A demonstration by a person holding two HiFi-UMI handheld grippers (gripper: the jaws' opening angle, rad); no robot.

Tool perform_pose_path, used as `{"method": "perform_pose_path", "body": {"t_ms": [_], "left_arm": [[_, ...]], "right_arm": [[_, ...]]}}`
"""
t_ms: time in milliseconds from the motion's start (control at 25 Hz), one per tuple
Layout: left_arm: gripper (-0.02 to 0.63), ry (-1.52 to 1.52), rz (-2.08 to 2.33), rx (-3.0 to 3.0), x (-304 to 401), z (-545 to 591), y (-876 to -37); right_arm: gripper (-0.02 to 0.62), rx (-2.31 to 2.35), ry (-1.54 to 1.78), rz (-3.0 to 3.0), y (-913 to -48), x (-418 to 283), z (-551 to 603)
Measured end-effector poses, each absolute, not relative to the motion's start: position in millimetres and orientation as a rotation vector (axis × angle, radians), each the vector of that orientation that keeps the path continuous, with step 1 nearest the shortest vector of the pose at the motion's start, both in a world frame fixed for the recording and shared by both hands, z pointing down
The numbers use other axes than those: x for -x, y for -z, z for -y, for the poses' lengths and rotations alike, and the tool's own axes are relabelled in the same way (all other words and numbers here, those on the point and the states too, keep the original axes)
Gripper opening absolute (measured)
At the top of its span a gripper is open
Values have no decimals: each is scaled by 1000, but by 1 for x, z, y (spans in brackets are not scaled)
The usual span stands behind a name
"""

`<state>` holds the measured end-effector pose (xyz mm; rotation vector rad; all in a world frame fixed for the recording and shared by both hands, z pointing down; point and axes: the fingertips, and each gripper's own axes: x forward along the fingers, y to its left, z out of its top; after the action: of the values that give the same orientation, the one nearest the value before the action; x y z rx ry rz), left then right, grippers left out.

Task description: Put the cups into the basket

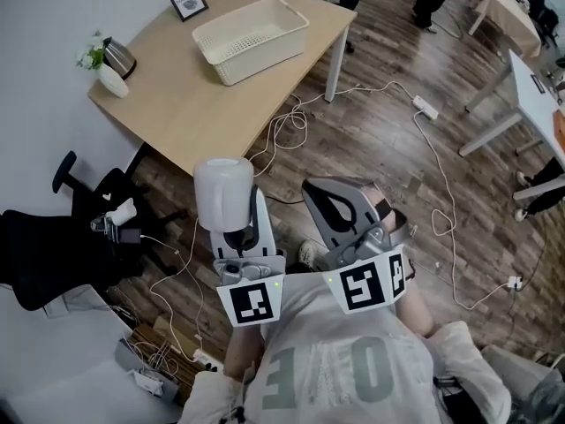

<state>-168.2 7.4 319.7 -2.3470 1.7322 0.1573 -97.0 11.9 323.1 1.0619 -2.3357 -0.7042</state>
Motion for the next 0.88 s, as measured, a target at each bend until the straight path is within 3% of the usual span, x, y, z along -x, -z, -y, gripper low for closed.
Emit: {"method": "perform_pose_path", "body": {"t_ms": [880], "left_arm": [[44, -28, -1742, 2371, 137, 126, -316]], "right_arm": [[-2, -1032, 662, 2303, -343, 69, 148]]}}
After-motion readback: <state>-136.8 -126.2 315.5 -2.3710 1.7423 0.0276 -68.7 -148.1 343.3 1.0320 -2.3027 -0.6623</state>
